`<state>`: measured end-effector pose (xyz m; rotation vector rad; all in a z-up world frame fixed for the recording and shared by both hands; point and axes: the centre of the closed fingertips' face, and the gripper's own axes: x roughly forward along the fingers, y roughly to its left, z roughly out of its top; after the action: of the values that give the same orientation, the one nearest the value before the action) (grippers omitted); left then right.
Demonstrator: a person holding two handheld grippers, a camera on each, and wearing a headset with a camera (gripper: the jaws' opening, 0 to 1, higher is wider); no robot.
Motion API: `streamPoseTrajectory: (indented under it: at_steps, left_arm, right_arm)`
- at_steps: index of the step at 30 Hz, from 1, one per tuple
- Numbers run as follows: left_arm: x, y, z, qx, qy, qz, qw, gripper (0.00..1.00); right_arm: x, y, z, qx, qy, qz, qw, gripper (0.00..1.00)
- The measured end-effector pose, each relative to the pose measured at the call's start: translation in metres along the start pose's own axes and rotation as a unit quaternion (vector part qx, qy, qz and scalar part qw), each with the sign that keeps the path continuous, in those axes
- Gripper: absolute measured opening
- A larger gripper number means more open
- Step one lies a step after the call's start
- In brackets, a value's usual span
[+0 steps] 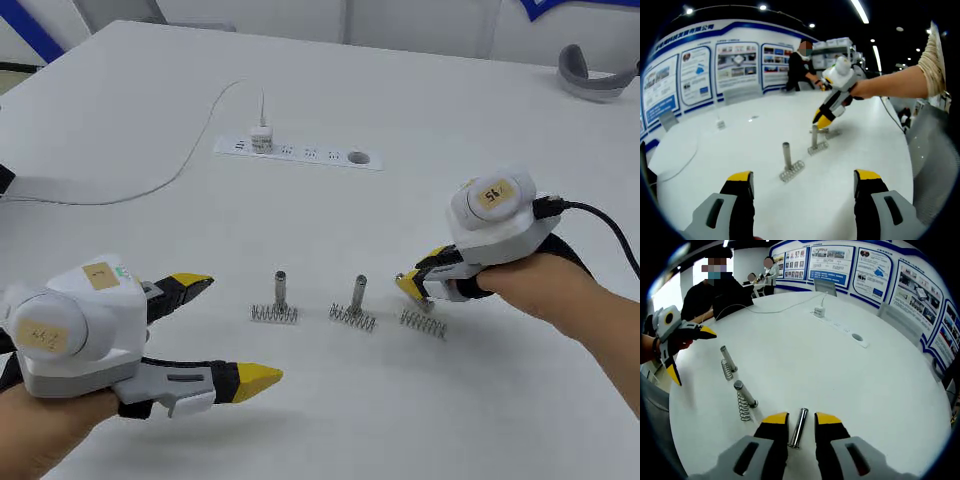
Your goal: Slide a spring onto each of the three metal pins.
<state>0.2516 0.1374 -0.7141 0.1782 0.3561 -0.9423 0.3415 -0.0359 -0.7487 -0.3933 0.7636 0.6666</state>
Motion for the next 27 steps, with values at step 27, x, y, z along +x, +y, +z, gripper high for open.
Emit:
streamPoseTrajectory:
  at_steps: [27]
  left_arm:
    - [0.001,0.002,-0.002,-0.007,-0.002,0.003,1.0,0.83]
  right_arm:
    - [0.016,-0.001,-0.007,0.044,0.036,-0.002,0.9984,0.14]
